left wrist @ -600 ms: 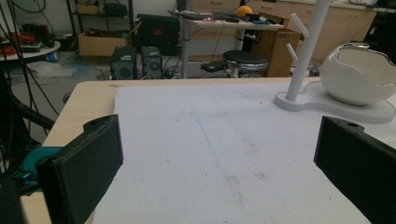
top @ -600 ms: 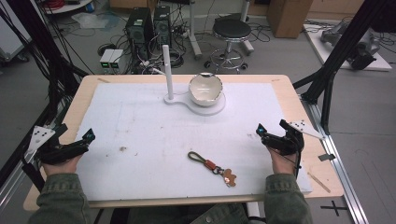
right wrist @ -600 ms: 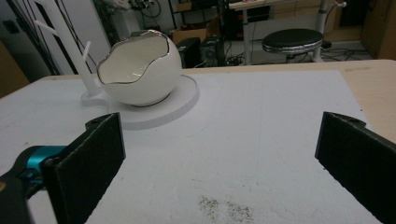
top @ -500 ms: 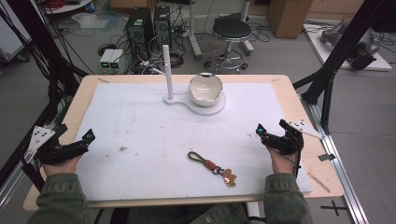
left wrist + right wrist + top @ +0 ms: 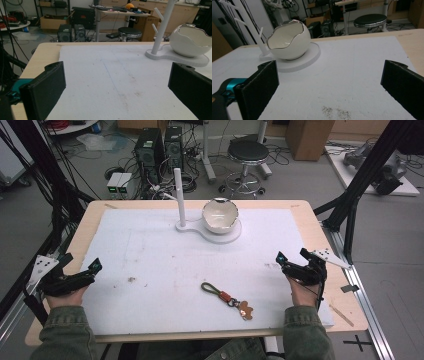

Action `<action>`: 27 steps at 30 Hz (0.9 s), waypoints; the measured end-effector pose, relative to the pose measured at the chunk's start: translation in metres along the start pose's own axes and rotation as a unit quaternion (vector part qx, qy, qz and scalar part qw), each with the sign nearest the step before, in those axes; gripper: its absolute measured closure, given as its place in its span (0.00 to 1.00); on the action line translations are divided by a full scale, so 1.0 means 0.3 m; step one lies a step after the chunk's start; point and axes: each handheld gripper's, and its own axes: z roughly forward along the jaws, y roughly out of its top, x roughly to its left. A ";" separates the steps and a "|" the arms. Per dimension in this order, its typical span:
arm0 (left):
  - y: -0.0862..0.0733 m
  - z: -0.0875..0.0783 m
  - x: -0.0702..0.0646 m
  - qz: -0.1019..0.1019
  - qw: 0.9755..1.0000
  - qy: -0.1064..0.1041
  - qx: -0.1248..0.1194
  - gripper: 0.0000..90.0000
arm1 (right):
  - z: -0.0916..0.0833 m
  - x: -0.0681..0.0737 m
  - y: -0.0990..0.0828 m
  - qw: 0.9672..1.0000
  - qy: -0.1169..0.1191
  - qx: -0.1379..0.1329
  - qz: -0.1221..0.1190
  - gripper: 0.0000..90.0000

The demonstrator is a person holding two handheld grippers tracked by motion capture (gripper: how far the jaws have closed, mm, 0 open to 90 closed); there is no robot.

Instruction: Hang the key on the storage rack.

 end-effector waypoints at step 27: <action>-0.001 0.008 -0.005 -0.007 1.000 -0.009 0.008 0.02 | 0.037 0.068 0.019 0.996 0.047 0.078 -0.024 0.01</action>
